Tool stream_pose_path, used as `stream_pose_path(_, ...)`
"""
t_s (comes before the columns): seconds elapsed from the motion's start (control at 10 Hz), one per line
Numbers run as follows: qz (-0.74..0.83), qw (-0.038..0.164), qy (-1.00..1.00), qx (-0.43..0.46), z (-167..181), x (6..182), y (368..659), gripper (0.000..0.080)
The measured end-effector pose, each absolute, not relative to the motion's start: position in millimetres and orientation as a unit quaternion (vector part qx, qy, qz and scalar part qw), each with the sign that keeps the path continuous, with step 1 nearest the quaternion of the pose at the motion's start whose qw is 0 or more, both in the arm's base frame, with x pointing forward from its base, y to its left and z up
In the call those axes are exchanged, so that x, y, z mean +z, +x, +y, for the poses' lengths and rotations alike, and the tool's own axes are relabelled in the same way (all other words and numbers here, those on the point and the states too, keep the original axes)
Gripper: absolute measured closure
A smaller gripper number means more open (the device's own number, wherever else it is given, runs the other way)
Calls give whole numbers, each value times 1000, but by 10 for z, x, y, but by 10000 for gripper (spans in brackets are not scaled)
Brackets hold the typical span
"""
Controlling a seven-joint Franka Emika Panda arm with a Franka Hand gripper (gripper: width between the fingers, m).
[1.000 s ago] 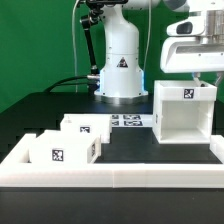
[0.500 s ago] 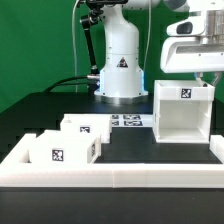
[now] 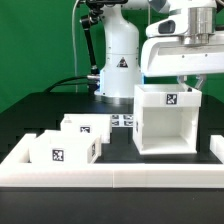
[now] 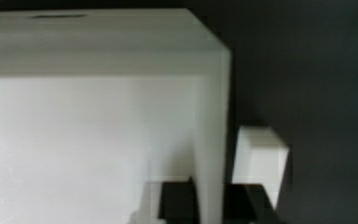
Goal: Assemble drawer
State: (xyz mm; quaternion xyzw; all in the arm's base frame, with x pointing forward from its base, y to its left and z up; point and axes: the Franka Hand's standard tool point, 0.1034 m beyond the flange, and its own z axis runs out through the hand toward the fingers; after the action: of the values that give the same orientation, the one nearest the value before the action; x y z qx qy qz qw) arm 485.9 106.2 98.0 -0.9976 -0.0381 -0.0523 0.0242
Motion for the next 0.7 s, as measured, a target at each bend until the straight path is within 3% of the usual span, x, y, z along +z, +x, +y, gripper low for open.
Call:
stream_pose_path(0.3, -58, 25, -993, -99, 948, 981, 5298, 762)
stream_pose_path(0.7, -60, 25, -993, -99, 976, 980, 5276, 762)
